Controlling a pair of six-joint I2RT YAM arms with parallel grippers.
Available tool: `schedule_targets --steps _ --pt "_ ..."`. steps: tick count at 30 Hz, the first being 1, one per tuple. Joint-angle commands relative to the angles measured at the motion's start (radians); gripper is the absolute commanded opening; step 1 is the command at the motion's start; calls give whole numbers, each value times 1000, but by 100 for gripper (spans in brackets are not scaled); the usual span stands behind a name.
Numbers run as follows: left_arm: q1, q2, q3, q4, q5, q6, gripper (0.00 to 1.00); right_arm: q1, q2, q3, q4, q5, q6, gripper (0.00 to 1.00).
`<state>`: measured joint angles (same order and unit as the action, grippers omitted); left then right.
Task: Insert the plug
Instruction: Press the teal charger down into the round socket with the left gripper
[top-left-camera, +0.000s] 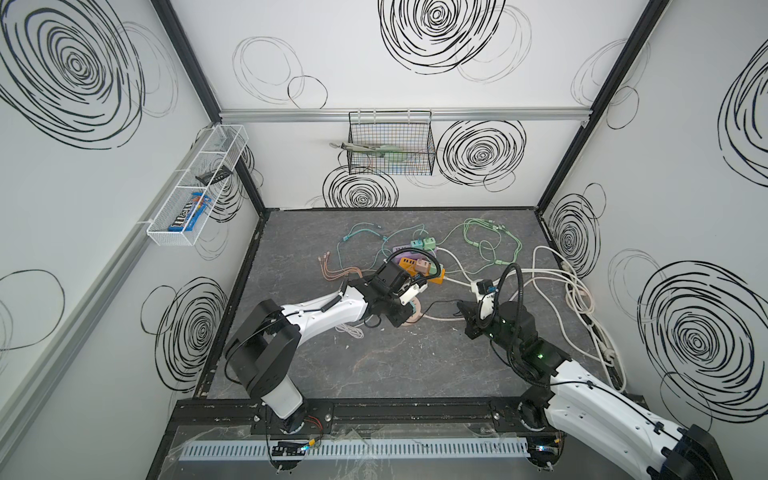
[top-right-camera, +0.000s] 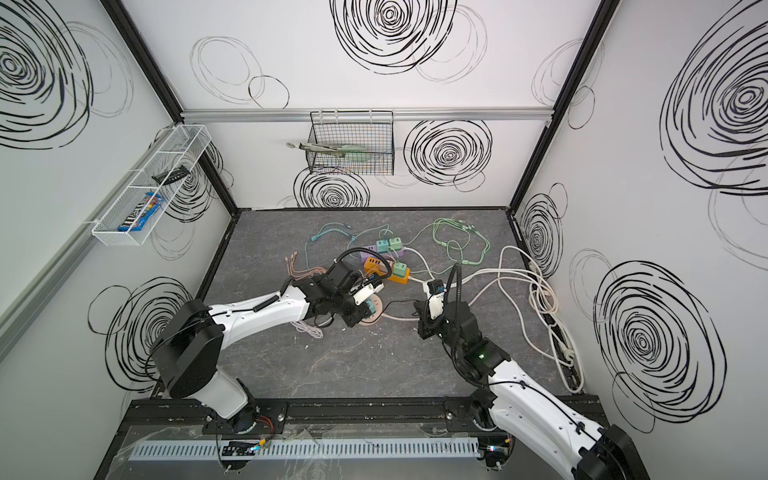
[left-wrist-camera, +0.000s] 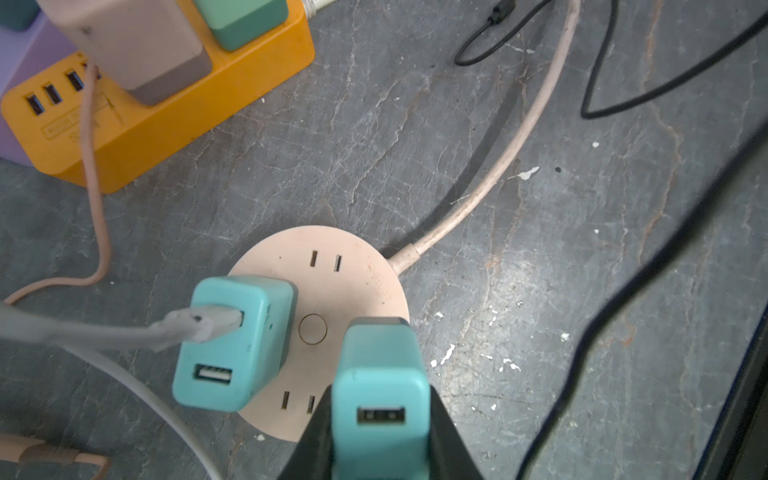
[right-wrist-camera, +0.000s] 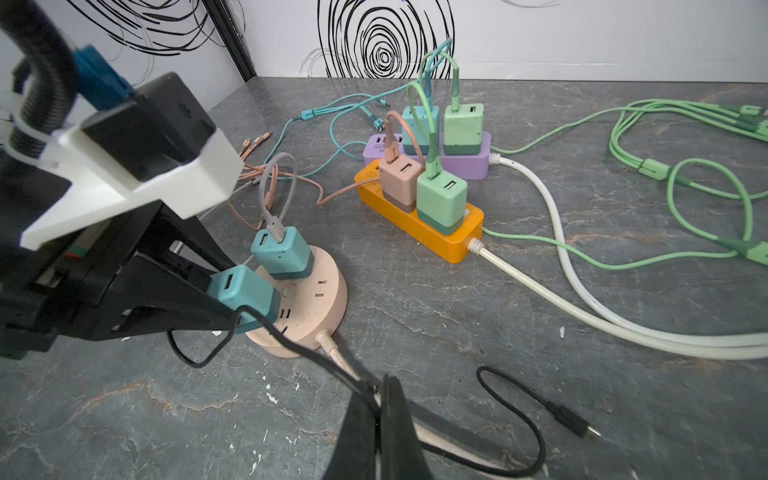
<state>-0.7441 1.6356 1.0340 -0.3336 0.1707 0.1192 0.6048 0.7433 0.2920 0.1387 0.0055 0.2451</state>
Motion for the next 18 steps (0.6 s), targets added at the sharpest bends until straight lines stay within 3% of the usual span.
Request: schedule_targets --steps 1,18 --pt "5 13 -8 36 -30 8 0 6 -1 -9 15 16 14 0" --pt "5 84 44 -32 -19 92 0 6 0 -6 22 27 -3 0"
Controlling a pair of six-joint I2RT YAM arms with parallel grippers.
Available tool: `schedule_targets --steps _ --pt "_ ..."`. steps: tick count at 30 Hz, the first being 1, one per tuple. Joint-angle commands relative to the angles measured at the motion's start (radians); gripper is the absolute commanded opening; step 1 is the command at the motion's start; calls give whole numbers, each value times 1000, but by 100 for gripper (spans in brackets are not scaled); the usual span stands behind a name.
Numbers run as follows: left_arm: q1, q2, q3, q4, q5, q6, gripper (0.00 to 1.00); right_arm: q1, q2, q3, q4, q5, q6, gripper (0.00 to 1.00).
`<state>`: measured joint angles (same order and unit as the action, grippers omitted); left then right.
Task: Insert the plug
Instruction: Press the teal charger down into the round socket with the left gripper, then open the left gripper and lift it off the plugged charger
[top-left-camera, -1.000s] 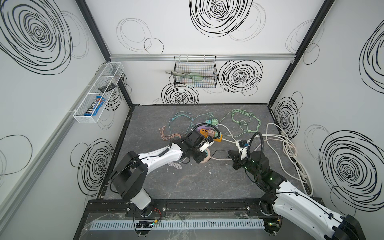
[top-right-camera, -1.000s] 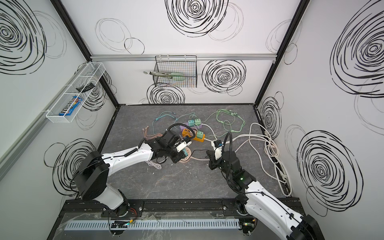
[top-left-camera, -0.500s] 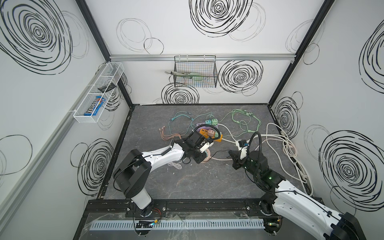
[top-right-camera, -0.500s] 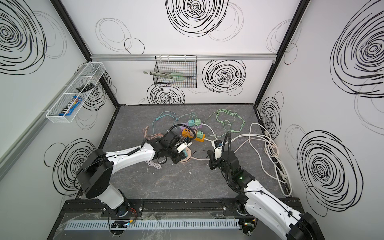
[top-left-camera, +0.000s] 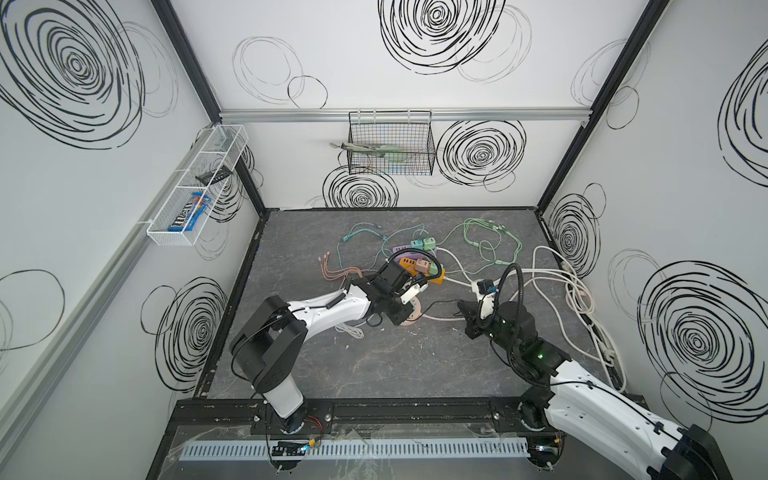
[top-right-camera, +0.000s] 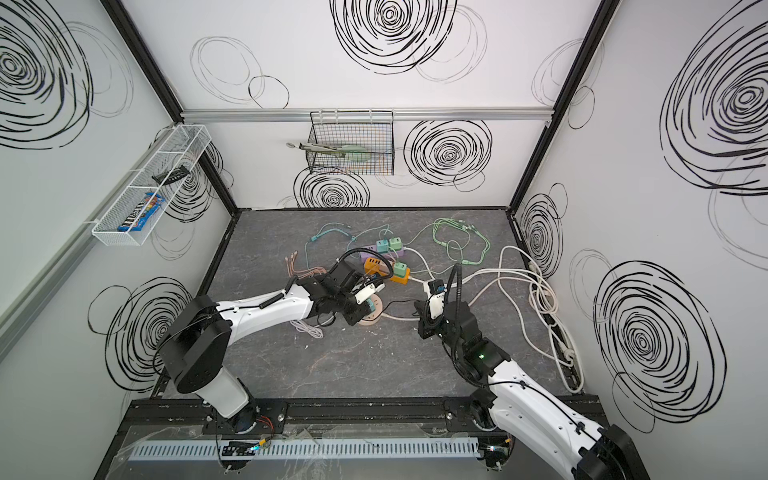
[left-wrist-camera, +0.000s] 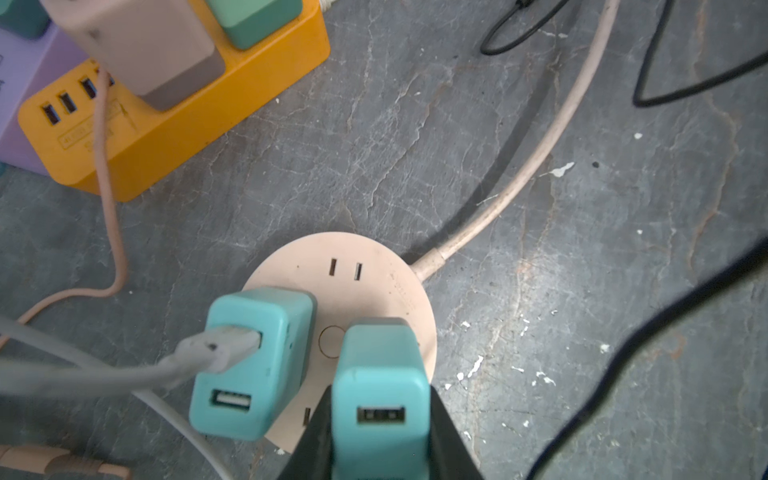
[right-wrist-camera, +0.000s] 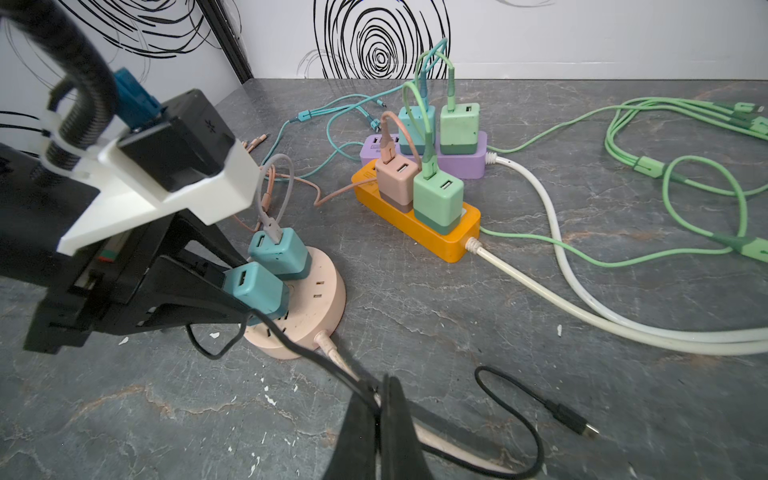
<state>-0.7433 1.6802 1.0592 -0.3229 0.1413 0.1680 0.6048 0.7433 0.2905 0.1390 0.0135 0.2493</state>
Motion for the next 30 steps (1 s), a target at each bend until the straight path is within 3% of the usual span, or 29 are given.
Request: schedule_targets --steps 1,6,30 --pt "4 42 22 -50 14 46 0 6 1 -3 22 19 -8 0" --pt "3 54 31 -67 47 62 0 6 5 -3 28 20 -12 0" --pt "-18 163 63 -117 -9 40 0 6 10 -4 27 32 1 0"
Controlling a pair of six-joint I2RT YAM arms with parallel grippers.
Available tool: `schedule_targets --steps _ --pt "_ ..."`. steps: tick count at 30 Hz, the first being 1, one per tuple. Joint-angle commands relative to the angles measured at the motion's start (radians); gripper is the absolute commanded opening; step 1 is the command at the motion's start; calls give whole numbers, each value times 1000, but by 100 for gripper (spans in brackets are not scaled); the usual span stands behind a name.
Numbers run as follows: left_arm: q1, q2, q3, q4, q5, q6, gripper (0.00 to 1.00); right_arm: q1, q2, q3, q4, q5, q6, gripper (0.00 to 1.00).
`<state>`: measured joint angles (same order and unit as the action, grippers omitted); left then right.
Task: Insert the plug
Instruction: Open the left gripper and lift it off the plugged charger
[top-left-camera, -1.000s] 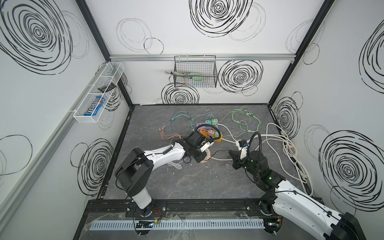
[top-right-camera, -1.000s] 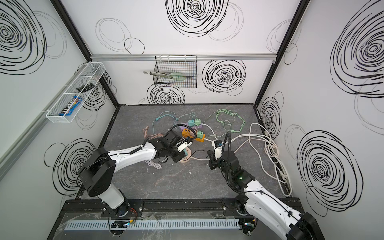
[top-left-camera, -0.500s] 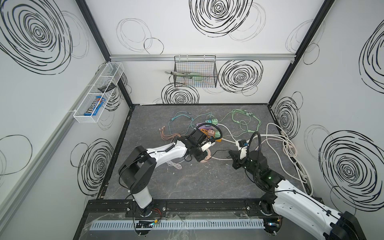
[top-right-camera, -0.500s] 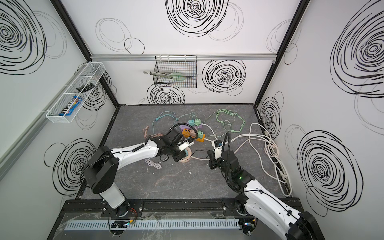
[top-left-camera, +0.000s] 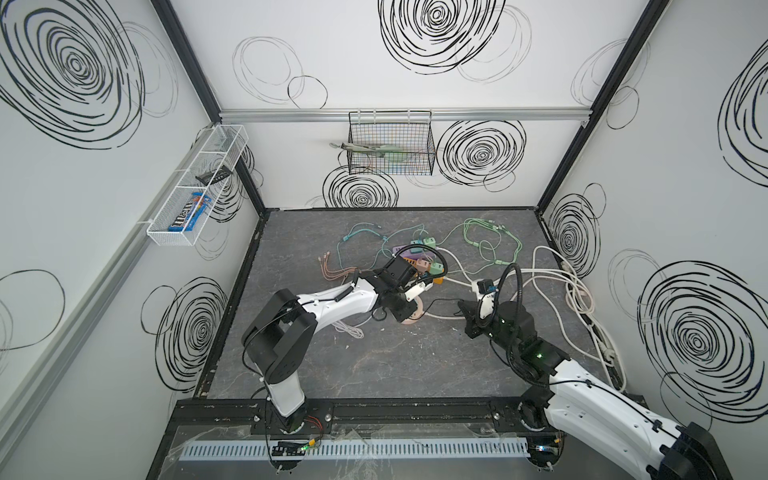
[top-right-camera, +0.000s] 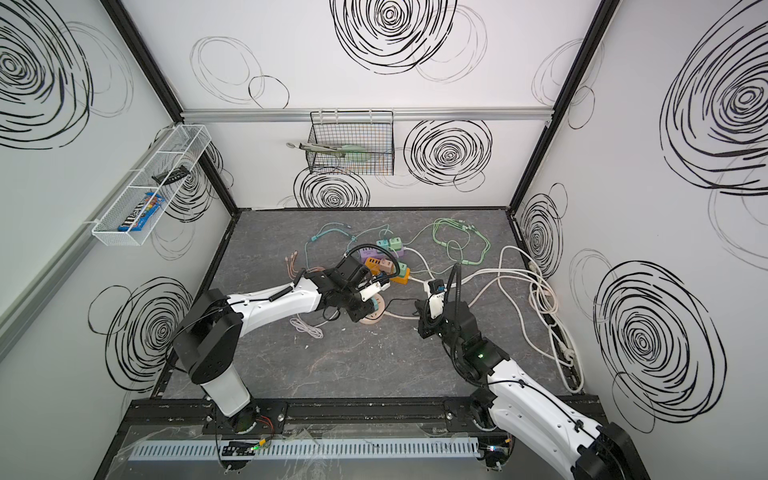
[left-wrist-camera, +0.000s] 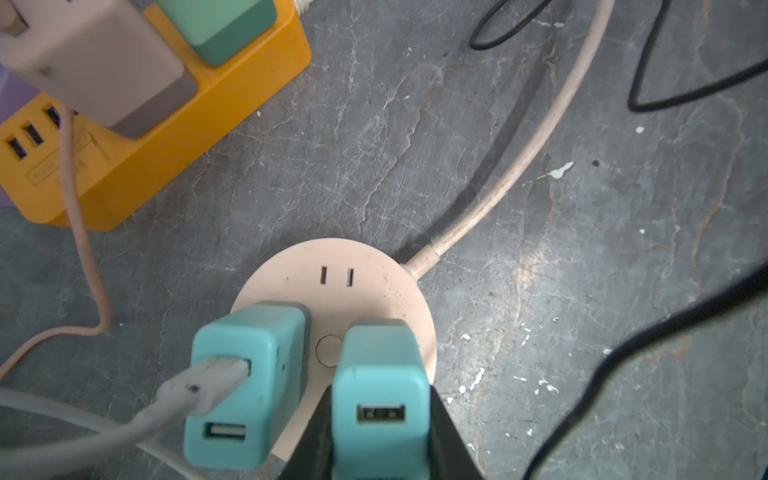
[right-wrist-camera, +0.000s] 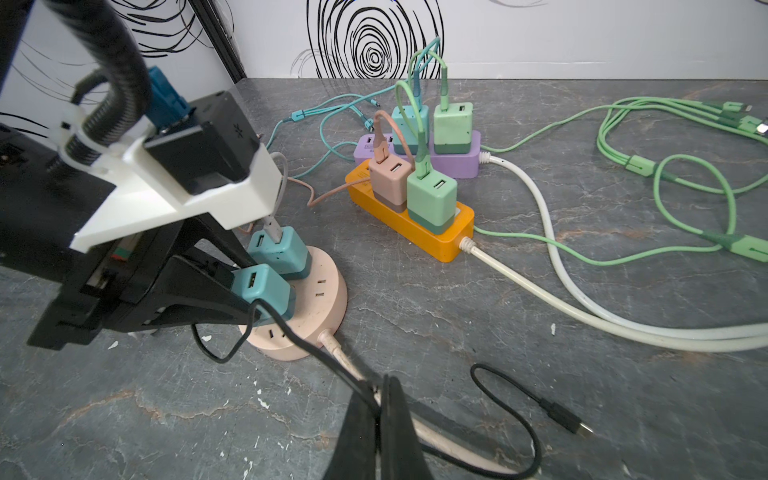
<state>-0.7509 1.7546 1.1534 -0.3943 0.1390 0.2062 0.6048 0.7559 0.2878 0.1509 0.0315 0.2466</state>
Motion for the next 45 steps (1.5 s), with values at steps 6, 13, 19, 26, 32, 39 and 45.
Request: schedule_targets --steps 6,13,19,26,32,39,45 --pt "-18 110 -49 -57 15 -12 0 4 -2 17 7 12 -16 0" --pt "-8 165 -61 -108 39 -11 0 4 20 30 13 8 -22 0" --pt "-17 167 -124 -74 51 -39 0 4 18 31 10 17 -23 0" --pt "-26 210 -134 -72 69 -35 0 4 25 34 16 13 -26 0" --pt "-48 196 -130 -122 101 -19 0 4 -4 35 -2 26 -20 0" --pt "-57 97 -71 -204 130 -42 15 4 -59 29 20 0 -44 0" --pt "-37 19 96 -233 129 -99 65 4 -65 37 41 69 -62 0"
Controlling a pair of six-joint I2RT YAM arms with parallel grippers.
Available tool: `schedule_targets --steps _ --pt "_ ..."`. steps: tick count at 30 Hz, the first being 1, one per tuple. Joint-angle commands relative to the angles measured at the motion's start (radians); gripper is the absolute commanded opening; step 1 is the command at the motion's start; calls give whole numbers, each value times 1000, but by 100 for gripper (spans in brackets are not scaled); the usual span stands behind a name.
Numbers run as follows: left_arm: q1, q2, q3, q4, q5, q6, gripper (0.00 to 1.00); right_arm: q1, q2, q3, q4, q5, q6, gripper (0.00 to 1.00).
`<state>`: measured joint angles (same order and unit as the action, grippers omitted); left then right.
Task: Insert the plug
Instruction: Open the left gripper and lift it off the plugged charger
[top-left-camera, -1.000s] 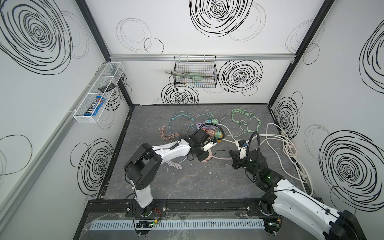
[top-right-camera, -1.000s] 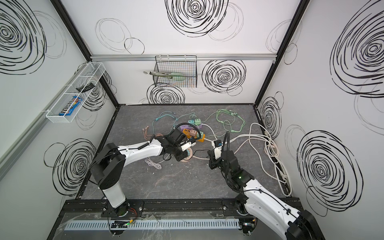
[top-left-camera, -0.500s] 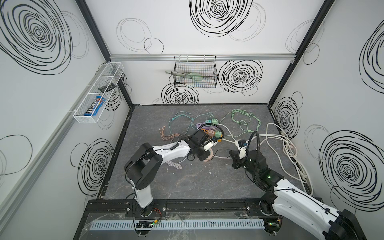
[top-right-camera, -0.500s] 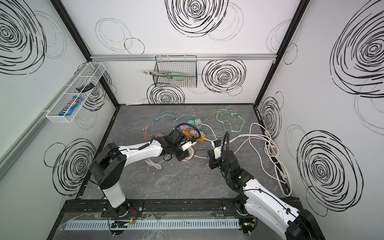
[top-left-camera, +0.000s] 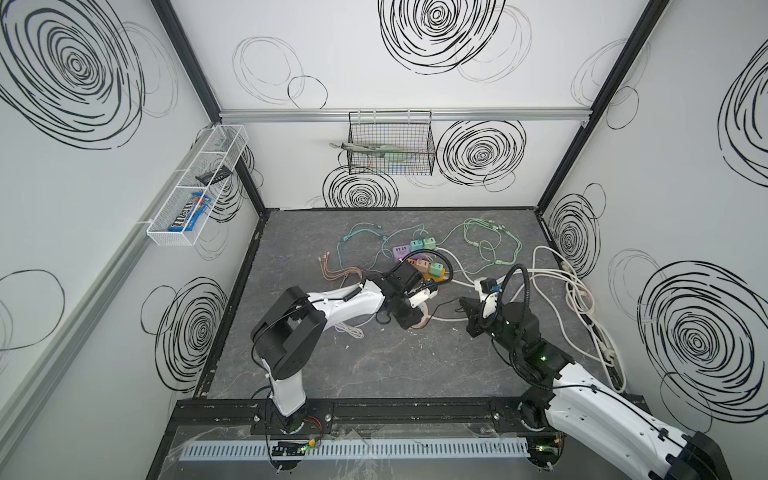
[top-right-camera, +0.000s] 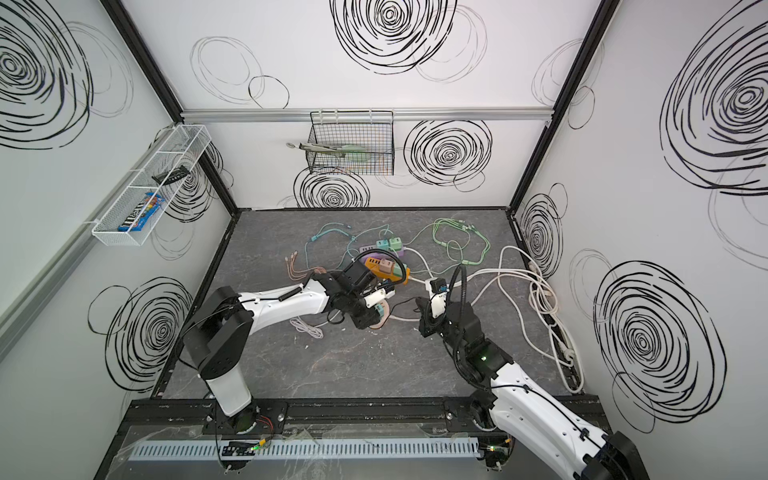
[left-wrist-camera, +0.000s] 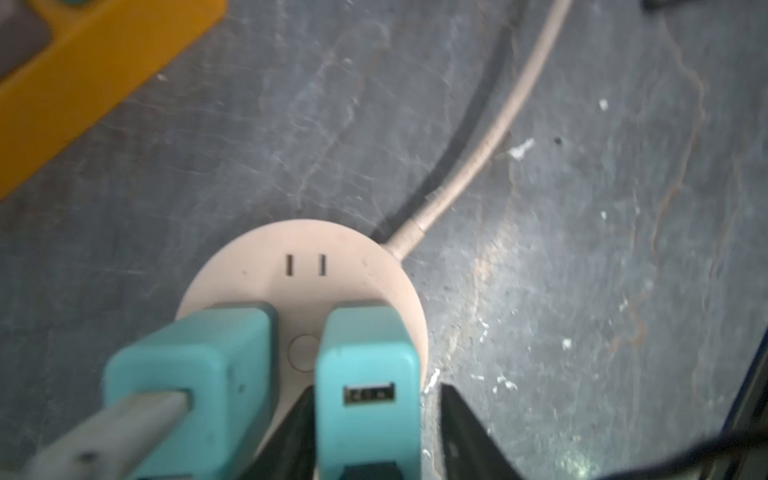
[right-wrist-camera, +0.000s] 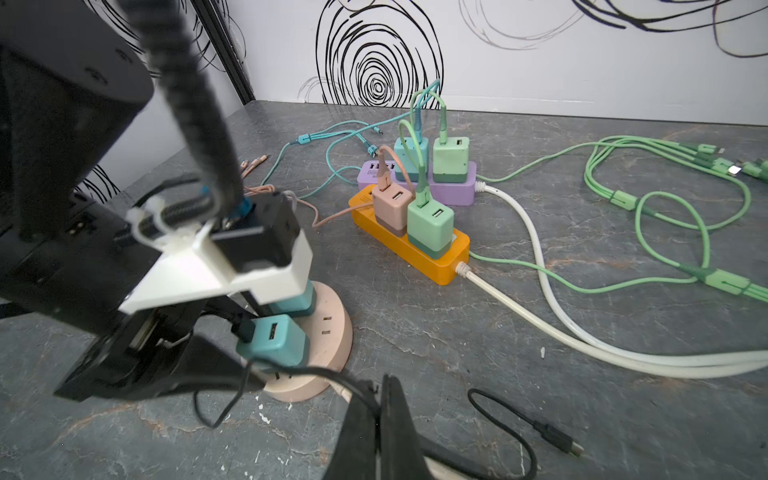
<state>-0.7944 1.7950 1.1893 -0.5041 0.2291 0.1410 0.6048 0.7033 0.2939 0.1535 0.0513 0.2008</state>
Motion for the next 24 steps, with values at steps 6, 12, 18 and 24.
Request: schedule_targets --steps 6,12,18,24 --pt "59 -141 122 -95 87 -72 86 -9 -17 41 53 153 -34 0" --pt "112 -335 26 137 -110 -177 96 -124 15 44 119 189 -58 2" --pt "167 -478 -136 375 -345 -278 96 -286 95 80 190 176 -110 11" --pt "211 -557 -250 488 -411 -385 96 -317 213 180 59 296 -147 27"
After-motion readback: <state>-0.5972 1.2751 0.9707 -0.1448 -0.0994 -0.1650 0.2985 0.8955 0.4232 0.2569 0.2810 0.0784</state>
